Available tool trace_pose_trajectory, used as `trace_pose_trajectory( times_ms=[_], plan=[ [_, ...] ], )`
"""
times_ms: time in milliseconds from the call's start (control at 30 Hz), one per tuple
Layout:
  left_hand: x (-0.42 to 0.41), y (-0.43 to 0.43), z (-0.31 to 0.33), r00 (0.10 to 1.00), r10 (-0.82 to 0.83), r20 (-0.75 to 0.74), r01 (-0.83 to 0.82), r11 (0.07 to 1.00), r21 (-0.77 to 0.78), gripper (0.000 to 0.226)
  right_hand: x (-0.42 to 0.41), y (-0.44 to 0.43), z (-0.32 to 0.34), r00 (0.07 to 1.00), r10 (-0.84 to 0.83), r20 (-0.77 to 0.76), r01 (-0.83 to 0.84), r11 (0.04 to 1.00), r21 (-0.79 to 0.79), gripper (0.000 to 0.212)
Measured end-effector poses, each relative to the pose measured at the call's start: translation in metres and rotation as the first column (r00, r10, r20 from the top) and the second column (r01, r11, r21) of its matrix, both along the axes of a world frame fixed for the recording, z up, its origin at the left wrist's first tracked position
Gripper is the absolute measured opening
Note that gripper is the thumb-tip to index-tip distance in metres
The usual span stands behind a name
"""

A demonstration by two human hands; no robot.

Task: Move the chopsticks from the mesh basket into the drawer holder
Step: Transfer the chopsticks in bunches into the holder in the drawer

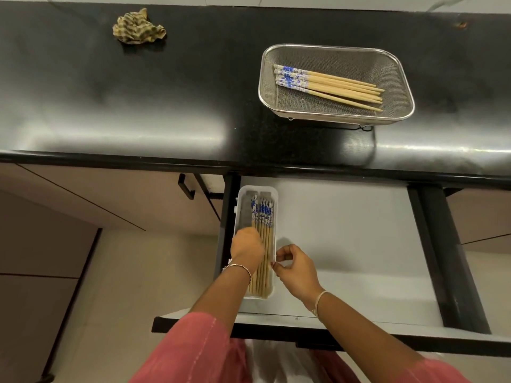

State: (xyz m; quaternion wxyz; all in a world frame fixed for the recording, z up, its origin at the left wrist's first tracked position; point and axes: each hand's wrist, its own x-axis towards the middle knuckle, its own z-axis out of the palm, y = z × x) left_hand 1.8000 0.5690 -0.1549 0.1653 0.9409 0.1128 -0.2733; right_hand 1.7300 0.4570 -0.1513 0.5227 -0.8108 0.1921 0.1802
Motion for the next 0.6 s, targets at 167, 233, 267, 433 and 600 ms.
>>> trace_pose_trajectory(
  times_ms=[167, 233, 267, 433, 600],
  plan=[
    [-0.001, -0.001, 0.0, 1.0, 0.004, 0.001, -0.004, 1.0, 0.009, 0.024, 0.0, -0.001, -0.001, 1.0, -0.001, -0.005, 0.001, 1.0, 0.007, 0.019],
    [-0.002, -0.001, 0.001, 1.0, -0.003, 0.005, 0.003, 1.0, 0.02, 0.025, 0.0, -0.001, -0.001, 1.0, 0.002, -0.003, -0.002, 1.0, 0.002, 0.019],
    [-0.002, -0.001, 0.001, 1.0, -0.008, 0.006, 0.008, 1.0, 0.025, 0.025, 0.0, -0.001, -0.001, 1.0, 0.004, -0.003, -0.004, 1.0, -0.002, 0.019],
    [-0.003, -0.001, 0.007, 0.998, -0.058, 0.024, 0.056, 0.997, 0.061, 0.026, 0.001, -0.001, -0.002, 1.0, 0.008, -0.009, -0.008, 1.0, -0.002, 0.019],
    [-0.006, 0.002, 0.012, 0.988, -0.153, 0.025, 0.148, 0.98, 0.136, 0.028, 0.002, -0.002, -0.002, 1.0, 0.013, -0.015, -0.013, 1.0, 0.002, 0.019]
  ],
)
